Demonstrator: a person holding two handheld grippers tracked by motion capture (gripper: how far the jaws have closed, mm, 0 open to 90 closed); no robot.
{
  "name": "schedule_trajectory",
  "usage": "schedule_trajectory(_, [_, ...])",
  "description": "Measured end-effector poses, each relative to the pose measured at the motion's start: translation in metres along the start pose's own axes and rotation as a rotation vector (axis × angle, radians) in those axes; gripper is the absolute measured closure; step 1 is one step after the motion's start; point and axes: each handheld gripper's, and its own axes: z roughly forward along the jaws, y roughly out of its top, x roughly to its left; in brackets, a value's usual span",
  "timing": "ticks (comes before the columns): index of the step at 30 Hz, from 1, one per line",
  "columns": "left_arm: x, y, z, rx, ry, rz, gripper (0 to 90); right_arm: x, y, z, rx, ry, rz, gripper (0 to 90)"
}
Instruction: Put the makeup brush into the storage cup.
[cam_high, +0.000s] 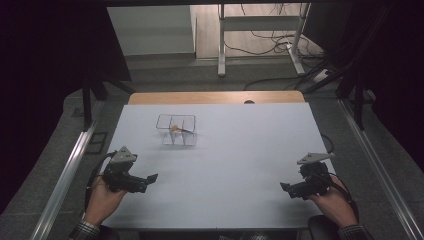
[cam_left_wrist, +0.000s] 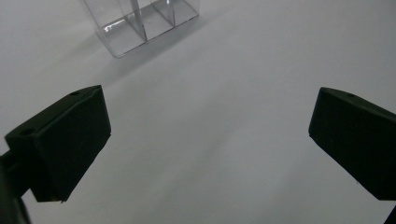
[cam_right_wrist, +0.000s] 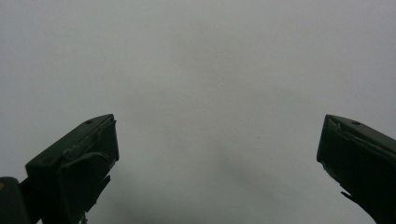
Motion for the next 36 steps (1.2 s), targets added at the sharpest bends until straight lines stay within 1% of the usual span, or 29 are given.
schedule_trajectory(2, [0.002,-0.003,-0.002,0.005,0.007,0.0,0.0,0.0,0.0,0.0,0.0,0.001,0.002,0.0])
schedule_trajectory(5, [0.004,-0.009,-0.006,0.016,0.022,-0.011,0.0,0.0,0.0,0.0,0.0,0.001,0.002,0.0])
schedule_trajectory(13, [0.01,-0.021,-0.013,0.019,0.042,-0.039,0.0,0.0,0.0,0.0,0.004,-0.002,-0.001,0.0])
schedule_trajectory(19, [0.012,-0.027,-0.016,0.021,0.049,-0.045,0.0,0.0,0.0,0.0,0.002,0.0,0.005,0.0])
schedule_trajectory(26, [0.015,-0.033,-0.019,0.021,0.056,-0.062,0.0,0.0,0.0,0.0,0.004,0.0,0.005,0.0])
schedule_trajectory(36, [0.019,-0.043,-0.024,0.038,0.071,-0.079,0.0,0.0,0.0,0.0,0.005,-0.001,0.004,0.0])
